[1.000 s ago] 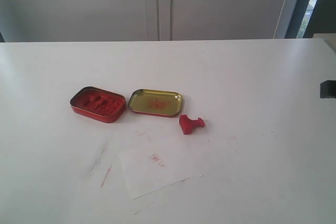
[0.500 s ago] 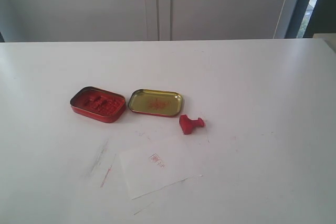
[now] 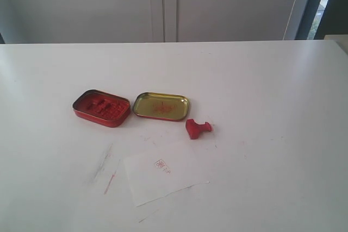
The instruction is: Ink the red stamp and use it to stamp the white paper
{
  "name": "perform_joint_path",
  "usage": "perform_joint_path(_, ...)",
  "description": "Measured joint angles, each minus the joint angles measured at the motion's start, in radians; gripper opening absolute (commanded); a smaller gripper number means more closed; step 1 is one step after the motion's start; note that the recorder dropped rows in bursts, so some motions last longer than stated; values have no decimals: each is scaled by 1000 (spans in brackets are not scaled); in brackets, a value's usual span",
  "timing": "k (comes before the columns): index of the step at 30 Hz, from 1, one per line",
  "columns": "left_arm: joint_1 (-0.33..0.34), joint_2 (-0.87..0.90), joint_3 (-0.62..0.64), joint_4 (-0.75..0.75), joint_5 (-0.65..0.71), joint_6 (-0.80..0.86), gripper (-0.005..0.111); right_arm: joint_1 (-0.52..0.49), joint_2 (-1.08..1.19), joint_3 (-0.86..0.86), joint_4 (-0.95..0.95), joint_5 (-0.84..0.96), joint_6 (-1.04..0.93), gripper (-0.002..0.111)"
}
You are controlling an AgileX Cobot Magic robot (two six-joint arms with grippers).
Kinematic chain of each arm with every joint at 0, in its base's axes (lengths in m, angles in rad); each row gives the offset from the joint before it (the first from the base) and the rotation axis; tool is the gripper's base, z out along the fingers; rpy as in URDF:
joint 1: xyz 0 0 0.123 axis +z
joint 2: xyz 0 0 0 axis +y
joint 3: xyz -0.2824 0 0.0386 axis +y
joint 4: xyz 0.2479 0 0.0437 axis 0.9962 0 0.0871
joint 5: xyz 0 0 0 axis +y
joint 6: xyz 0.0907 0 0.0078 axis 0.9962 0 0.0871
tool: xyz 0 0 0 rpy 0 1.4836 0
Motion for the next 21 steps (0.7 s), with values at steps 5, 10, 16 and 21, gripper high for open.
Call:
perform_joint_path(5,0,0,0,0,0,0,0,0,-32,0,0,0,0,0)
perform_joint_path(10,0,0,0,0,0,0,0,-6,-144,0,0,0,0,0)
perform_joint_path(16,0,0,0,0,0,0,0,-56,-297,0,0,-2,0,0)
perform_joint_path(21,0,0,0,0,0,0,0,-119,-398,0,0,-2,0,0)
